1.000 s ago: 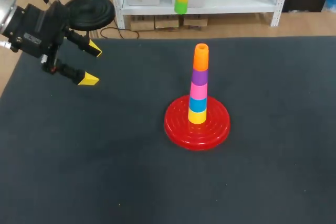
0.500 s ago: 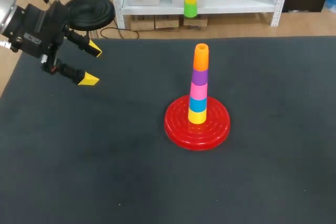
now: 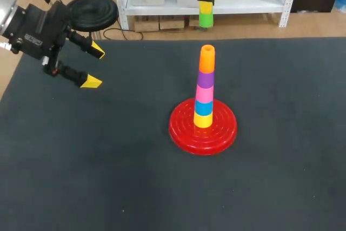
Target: Pick up and stack the cylinders on the red base in this order: pink,purple,orange,green
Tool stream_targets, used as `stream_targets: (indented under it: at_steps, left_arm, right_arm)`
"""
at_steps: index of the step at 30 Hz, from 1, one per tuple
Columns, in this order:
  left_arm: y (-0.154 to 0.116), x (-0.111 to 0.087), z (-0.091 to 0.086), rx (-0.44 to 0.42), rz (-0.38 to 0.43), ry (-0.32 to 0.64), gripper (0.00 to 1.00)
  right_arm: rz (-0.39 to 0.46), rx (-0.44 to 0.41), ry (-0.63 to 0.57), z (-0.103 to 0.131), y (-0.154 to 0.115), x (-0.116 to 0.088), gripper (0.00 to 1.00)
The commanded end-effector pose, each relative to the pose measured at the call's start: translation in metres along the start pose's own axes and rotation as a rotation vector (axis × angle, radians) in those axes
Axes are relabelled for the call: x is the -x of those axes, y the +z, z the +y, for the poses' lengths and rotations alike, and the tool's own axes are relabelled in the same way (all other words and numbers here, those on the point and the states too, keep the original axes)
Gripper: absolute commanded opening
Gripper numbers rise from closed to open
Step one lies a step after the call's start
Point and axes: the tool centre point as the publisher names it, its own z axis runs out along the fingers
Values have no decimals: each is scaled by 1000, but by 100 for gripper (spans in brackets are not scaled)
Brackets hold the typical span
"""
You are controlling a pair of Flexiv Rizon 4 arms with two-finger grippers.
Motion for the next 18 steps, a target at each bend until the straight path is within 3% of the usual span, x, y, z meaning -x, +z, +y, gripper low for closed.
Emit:
stream_targets:
  at_steps: [1,18]
  left_arm:
    - [0,0,-1,3,0,0,100]
    - [0,0,-1,3,0,0,100]
  right_arm:
    - [-49,-87,5,9,5,-10,0]
    - [-37,-58,-16,30,20,-13,0]
